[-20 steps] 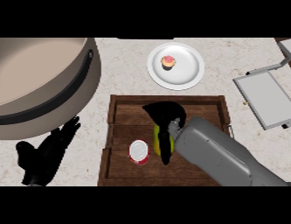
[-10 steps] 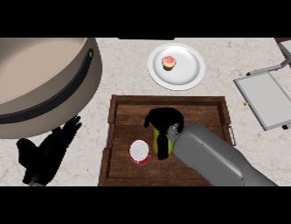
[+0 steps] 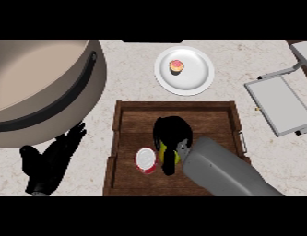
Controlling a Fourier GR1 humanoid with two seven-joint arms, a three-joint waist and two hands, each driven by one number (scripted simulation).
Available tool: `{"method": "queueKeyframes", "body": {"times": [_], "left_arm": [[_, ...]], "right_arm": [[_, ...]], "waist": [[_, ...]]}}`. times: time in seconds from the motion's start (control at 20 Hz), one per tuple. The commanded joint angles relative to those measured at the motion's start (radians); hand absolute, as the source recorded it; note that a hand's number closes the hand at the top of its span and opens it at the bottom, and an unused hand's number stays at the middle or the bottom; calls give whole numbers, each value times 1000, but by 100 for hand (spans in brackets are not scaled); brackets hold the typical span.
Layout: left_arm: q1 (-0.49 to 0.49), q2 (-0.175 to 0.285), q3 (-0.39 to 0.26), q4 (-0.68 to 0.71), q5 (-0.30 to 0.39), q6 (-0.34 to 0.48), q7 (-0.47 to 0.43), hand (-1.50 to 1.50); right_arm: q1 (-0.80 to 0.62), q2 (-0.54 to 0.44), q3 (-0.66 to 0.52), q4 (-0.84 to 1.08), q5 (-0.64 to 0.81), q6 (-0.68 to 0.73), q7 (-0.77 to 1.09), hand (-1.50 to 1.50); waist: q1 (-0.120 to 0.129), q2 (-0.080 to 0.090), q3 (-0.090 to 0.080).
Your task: Pick the pear from the tray and place it in the tiered shelf
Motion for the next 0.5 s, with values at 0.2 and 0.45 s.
{"method": "queueKeyframes", "body": {"times": [0.2,0.45], "left_arm": [[-135,56,181,-2,36,26,-18,0],[-134,34,154,-23,1,82,-19,0]], "right_arm": [[158,-42,82,-143,218,-278,95,150],[247,-26,94,-224,300,-433,133,150]], "waist": [[-41,-6,16],[-42,-6,17]]}}
